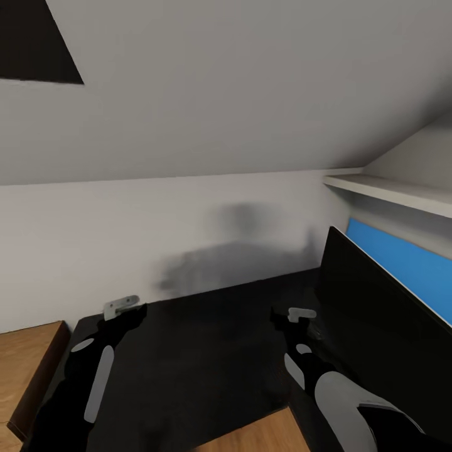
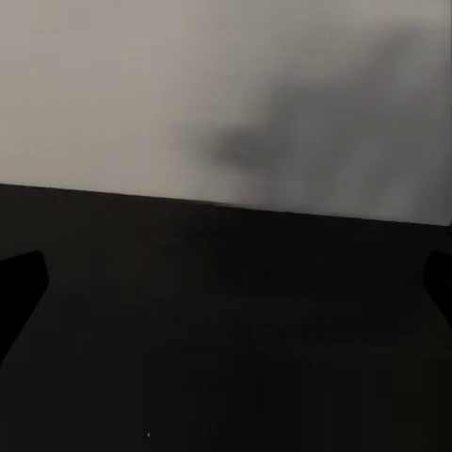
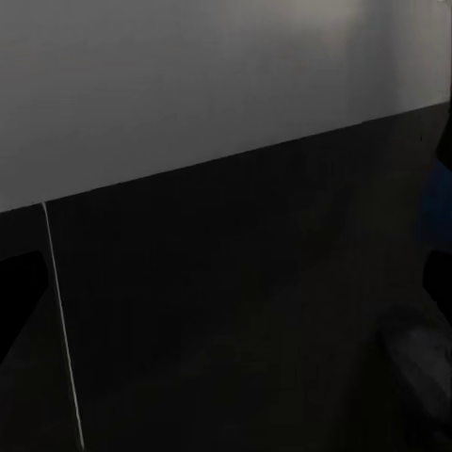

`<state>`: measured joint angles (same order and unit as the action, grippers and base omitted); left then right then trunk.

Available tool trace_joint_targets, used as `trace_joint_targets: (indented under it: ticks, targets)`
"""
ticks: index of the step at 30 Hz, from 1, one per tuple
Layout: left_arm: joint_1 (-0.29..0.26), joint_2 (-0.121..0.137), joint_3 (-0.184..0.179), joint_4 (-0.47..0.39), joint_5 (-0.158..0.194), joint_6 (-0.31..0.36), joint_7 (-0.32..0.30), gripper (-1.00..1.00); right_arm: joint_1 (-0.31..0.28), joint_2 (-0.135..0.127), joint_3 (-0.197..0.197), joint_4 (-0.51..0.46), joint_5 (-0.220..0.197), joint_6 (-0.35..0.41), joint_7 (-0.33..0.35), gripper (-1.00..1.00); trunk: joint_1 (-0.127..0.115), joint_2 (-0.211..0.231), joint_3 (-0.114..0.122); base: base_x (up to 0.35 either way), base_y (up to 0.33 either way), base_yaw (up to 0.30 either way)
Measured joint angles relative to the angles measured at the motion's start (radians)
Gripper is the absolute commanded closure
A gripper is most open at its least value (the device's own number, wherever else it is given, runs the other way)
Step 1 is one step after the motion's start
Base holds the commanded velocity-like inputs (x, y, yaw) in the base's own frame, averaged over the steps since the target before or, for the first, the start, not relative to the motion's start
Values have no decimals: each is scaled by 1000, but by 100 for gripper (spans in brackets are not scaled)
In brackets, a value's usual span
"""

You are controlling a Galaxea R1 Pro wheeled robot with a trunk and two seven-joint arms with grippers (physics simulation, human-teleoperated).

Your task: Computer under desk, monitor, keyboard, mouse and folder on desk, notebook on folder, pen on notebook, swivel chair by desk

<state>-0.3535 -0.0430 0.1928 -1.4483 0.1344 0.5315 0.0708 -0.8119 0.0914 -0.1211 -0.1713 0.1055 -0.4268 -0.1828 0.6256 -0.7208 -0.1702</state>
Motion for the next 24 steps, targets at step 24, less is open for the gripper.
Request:
trace_joint_targets:
  ticks: [24]
  targets:
    - [0,-4,0,-85,20,10,2,-100,0,4,1,-9,-2,8,0,-100,46,-84,-38,20,0,0]
